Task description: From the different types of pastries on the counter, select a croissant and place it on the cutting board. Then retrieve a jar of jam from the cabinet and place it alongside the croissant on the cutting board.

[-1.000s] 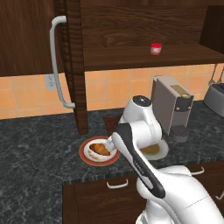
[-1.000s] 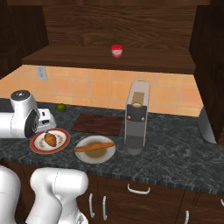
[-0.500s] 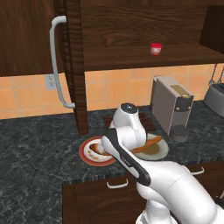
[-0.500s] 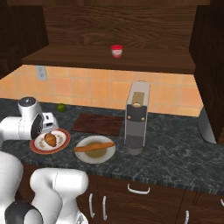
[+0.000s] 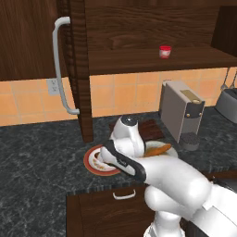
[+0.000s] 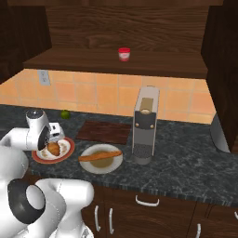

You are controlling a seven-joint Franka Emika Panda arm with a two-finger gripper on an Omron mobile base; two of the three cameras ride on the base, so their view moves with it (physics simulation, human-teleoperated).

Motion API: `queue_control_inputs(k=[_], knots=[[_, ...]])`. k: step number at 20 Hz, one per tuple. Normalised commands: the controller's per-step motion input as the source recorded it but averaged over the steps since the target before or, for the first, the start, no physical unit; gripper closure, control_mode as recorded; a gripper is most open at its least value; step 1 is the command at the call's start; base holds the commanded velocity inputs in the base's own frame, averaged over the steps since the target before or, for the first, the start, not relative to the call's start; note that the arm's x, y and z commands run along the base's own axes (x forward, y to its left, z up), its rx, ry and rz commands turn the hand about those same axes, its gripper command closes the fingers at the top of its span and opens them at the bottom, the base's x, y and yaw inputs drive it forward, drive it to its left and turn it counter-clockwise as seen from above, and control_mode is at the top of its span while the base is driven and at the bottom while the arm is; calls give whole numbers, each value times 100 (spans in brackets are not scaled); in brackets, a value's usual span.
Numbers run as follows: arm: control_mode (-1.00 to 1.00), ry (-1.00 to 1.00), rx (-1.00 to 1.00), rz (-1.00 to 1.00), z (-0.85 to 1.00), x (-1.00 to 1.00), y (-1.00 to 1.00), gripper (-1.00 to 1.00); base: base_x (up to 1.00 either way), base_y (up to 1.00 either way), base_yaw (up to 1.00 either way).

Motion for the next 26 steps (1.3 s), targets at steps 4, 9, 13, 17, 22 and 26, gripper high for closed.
queue_control_inputs(k=[4,9,13,17,22,26], knots=[[-100,0,0,0,-29,51,13,-100,0,0,0],[-100,0,0,0,-43,53,17,-100,0,0,0],[-100,0,0,0,-53,43,30,-100,0,0,0],[-100,0,0,0,-42,41,14,-100,0,0,0],[-100,0,0,1,-26,26,6,100,0,0,0],[-100,0,0,0,-28,11,4,100,0,0,0]])
